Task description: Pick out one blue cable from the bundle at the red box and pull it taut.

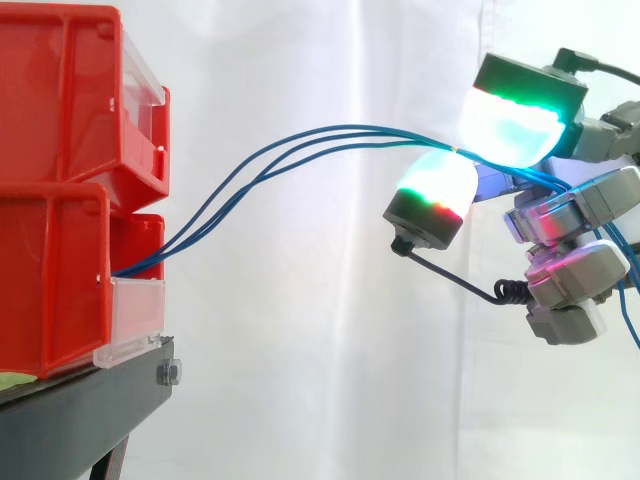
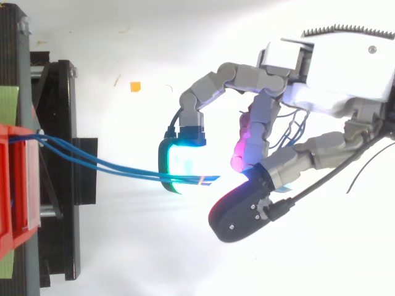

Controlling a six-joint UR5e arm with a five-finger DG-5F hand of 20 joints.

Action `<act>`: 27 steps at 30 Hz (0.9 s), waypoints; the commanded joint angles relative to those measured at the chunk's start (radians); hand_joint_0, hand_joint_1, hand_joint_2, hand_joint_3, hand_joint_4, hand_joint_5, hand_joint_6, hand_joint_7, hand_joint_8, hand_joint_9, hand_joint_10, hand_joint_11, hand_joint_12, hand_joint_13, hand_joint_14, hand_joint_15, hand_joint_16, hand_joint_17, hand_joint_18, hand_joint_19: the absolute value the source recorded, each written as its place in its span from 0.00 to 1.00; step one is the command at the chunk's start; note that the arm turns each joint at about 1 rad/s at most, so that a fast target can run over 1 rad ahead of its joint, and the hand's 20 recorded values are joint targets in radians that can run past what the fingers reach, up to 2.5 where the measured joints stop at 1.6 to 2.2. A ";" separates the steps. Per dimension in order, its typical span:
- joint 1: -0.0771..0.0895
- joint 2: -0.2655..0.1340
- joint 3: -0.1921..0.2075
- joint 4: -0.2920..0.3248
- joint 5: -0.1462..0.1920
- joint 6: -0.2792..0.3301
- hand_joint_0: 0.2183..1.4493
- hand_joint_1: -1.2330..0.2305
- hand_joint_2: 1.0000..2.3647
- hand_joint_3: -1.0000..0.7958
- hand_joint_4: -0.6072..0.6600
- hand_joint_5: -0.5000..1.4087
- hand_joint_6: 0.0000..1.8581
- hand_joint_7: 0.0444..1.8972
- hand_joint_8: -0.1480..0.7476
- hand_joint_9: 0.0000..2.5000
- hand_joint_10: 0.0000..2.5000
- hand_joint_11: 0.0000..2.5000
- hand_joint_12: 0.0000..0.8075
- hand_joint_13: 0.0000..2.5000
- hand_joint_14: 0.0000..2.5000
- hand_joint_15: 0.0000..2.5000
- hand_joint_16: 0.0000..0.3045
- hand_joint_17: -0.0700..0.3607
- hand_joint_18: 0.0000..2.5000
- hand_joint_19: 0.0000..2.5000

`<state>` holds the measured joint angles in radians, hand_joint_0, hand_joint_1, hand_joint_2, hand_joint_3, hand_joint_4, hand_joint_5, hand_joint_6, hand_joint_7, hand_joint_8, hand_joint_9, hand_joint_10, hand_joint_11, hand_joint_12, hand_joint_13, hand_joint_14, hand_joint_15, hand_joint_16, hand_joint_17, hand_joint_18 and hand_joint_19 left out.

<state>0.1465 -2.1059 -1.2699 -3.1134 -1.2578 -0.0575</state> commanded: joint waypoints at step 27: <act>0.001 0.000 0.000 0.001 0.000 0.001 0.26 0.39 0.00 0.28 0.42 0.20 0.47 0.50 0.44 0.68 0.01 0.60 0.49 0.55 0.01 0.44 0.18 0.44 0.44 0.39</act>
<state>0.1469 -2.1061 -1.2699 -3.1136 -1.2579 -0.0572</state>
